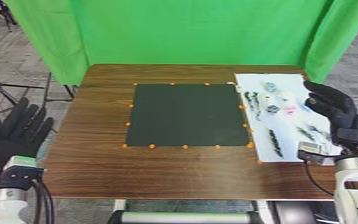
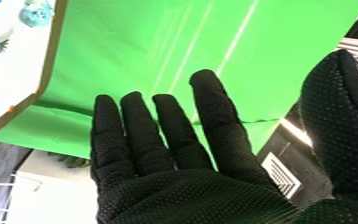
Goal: Arrange flowers
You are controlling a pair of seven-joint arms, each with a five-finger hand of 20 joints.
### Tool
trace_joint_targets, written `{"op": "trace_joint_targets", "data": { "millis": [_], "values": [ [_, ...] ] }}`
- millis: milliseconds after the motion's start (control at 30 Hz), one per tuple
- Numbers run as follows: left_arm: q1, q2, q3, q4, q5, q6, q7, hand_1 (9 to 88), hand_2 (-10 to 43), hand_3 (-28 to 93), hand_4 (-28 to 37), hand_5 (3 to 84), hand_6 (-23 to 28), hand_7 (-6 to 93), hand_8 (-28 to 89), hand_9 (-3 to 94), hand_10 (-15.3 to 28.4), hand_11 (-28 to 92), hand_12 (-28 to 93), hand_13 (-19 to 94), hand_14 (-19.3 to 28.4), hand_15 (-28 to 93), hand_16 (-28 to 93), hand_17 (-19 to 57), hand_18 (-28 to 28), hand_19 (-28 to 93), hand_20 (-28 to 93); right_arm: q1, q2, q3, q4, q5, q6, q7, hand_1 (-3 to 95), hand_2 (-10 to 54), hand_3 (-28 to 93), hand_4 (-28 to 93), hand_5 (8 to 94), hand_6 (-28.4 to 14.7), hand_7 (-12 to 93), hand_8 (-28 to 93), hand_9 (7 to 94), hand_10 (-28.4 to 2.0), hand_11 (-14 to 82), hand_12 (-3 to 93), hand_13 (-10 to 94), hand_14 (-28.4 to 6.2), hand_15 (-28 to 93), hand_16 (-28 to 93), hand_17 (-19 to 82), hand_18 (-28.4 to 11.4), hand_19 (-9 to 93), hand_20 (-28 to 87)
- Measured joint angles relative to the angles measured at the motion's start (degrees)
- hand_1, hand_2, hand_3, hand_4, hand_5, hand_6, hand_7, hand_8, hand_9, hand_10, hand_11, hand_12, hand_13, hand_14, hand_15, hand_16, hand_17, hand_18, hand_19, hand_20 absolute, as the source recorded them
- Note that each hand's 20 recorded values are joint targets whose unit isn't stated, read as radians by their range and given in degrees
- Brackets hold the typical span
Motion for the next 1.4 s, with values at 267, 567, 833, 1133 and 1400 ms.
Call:
{"op": "trace_joint_targets", "data": {
  "millis": [267, 567, 833, 1133, 1400],
  "values": [
    [0.1, 0.05, -0.33, -0.06, -0.18, 0.03, 0.43, 25.1, 13.9, 71, -28.3, 38.9, 5.1, 13.9, -11, 32.4, 11.9, 18, 6, 21, 9.9, 27, -11, -2.6, 9.8, 31, 8, 0.2, -0.6, 0.4, 0.0, -0.6, -0.8, -0.1, 18.5, -4.9, 86, -25, 40.4, -5.3, 18, -13, 32.2, -17.6, 5.3, 11.7, 24, -15.8, 16, 13, 8, -18.9, 38, 15],
    [1.1, 0.05, -0.80, -0.47, -0.85, 0.25, 1.24, 25.0, 14.0, 71, -28.3, 39.3, 5.3, 14.4, -11, 32.9, 12.1, 19, 7, 21, 10.1, 28, -11, -2.6, 9.9, 31, 8, 1.0, -2.6, 1.1, 0.0, -1.7, -2.5, -0.3, 21.2, -9.5, 84, -26, 43.5, -5.3, 18, -13, 41.5, -16.5, 8.8, 13.9, 35, -15.6, 25, 14, 12, -20.8, 47, 18],
    [3.6, 0.05, -3.22, -1.56, -1.50, 1.21, 2.10, 25.2, 14.0, 71, -28.3, 39.6, 5.4, 14.7, -11, 33.0, 12.1, 19, 7, 21, 10.0, 28, -11, -2.6, 10.0, 31, 8, 1.0, -2.7, 0.9, 0.0, -1.8, -2.6, -0.3, 19.6, -9.5, 75, -28, 45.9, -6.4, 21, -11, 47.1, -17.4, 19.4, 21.0, 40, -15.6, 41, 18, 16, -22.7, 59, 24],
    [3.2, 0.52, -2.99, -1.46, -1.57, 1.36, 2.15, 25.3, 14.1, 71, -28.3, 39.7, 5.5, 14.9, -11, 33.1, 12.1, 19, 7, 21, 10.0, 28, -11, -2.5, 10.0, 31, 8, 1.1, 13.3, -23.3, -4.9, -25.3, 4.1, 24.3, 18.0, -9.5, 77, -28, 46.7, -6.5, 24, -13, 48.3, -18.1, 24.2, 21.8, 41, -15.9, 46, 17, 17, -23.0, 61, 25],
    [2.9, 0.75, -2.83, -1.39, -1.50, 1.35, 2.08, 25.3, 14.2, 71, -28.3, 39.7, 5.4, 15.1, -11, 33.1, 12.1, 19, 7, 21, 10.1, 28, -11, -2.6, 10.0, 31, 8, 5.7, 11.4, -24.8, -0.9, -40.9, 7.4, 25.1, 18.9, -9.5, 75, -28, 46.2, -6.4, 27, -12, 48.3, -18.2, 26.6, 22.4, 42, -15.9, 49, 17, 18, -23.2, 63, 25]
  ]
}}
